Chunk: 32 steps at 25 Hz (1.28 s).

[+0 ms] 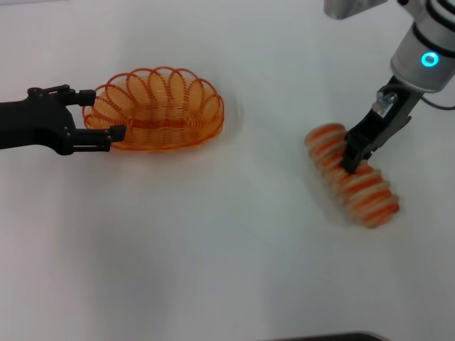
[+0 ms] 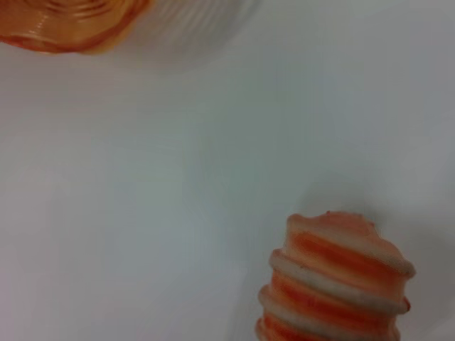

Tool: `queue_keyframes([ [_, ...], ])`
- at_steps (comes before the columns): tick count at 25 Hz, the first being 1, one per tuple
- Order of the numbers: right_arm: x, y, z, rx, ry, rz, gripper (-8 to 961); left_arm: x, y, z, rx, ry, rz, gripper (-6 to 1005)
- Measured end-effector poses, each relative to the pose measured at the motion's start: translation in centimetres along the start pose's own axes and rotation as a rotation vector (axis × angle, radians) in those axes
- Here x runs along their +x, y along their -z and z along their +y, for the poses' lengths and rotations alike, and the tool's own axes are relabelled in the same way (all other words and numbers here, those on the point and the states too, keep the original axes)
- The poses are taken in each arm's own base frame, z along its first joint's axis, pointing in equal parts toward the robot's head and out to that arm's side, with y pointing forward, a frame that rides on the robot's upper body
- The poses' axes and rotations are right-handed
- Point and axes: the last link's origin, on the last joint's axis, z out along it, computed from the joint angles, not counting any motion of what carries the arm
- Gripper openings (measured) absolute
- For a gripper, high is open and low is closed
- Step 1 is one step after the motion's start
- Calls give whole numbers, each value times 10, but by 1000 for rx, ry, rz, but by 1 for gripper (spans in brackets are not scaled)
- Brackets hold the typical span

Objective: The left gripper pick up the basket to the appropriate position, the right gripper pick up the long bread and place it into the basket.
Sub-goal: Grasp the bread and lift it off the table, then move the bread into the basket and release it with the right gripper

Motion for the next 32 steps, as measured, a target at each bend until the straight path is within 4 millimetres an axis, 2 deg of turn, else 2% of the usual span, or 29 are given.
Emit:
queue_keyframes([
  [12, 12, 38, -42, -95, 4, -242, 210, -4, 3, 1, 2, 22, 2, 900],
  [15, 12, 52, -49, -122, 54, -323, 186, -3, 3, 1, -1, 27, 2, 900],
  [21, 0, 92, -57, -143, 217, -532, 159, -2, 3, 3, -16, 47, 1, 900],
  [26, -23, 118, -41, -103, 490, -652, 161, -1, 6, 7, -47, 42, 3, 900],
  [29, -39, 118, -18, -83, 691, -633, 163, -1, 9, 10, -64, 35, 1, 900],
  [32, -54, 108, 14, -77, 879, -567, 164, -2, 13, 13, -75, 32, 0, 900],
])
